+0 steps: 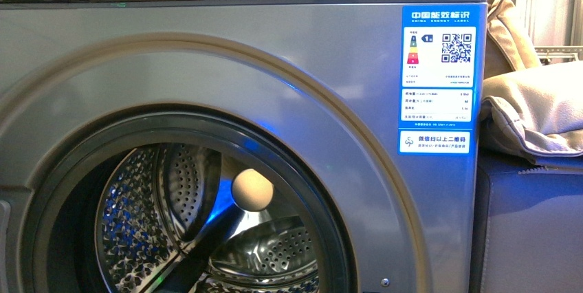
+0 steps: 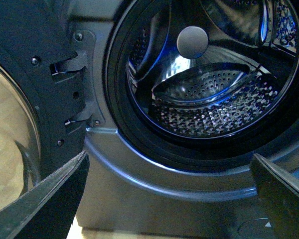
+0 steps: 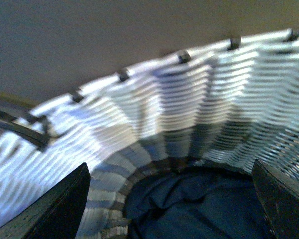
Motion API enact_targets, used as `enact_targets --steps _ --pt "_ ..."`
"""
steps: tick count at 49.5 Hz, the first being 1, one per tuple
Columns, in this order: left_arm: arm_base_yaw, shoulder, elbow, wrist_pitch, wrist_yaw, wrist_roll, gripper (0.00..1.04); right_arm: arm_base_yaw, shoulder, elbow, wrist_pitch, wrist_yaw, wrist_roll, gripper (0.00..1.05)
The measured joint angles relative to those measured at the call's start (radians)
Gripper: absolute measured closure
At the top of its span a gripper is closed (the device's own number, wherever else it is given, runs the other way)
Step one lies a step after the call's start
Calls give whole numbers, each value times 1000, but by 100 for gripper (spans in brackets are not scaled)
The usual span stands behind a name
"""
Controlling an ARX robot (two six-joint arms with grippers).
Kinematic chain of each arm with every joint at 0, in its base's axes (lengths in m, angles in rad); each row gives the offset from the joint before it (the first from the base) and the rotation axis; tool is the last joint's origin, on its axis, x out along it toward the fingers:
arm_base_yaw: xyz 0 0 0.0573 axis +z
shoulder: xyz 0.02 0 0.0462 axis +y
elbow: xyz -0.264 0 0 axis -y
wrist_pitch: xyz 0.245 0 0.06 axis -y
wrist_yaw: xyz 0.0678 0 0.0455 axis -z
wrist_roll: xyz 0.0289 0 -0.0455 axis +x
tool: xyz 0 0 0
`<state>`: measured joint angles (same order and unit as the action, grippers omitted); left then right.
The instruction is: Put clothes into washing machine
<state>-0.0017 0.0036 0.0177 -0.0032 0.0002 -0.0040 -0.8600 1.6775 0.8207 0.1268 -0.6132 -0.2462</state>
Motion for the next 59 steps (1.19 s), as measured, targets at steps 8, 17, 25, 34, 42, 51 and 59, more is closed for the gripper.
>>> enact_targets --steps 8,17,25,34,42,51,59 --pt "0 0 0 0 0 0 7 -3 236 22 51 98 -55 8" --pt "0 0 0 0 0 0 7 5 446 79 93 180 -90 8" --pt "0 0 0 0 0 0 7 15 579 93 127 224 -117 8" --pt "0 0 0 0 0 0 7 15 729 114 179 254 -135 8" --pt "0 0 0 0 0 0 7 15 852 140 217 267 -137 8" --pt "0 0 0 0 0 0 7 20 930 170 238 273 -140 8" --pt "0 0 0 0 0 0 7 29 994 203 237 280 -148 8"
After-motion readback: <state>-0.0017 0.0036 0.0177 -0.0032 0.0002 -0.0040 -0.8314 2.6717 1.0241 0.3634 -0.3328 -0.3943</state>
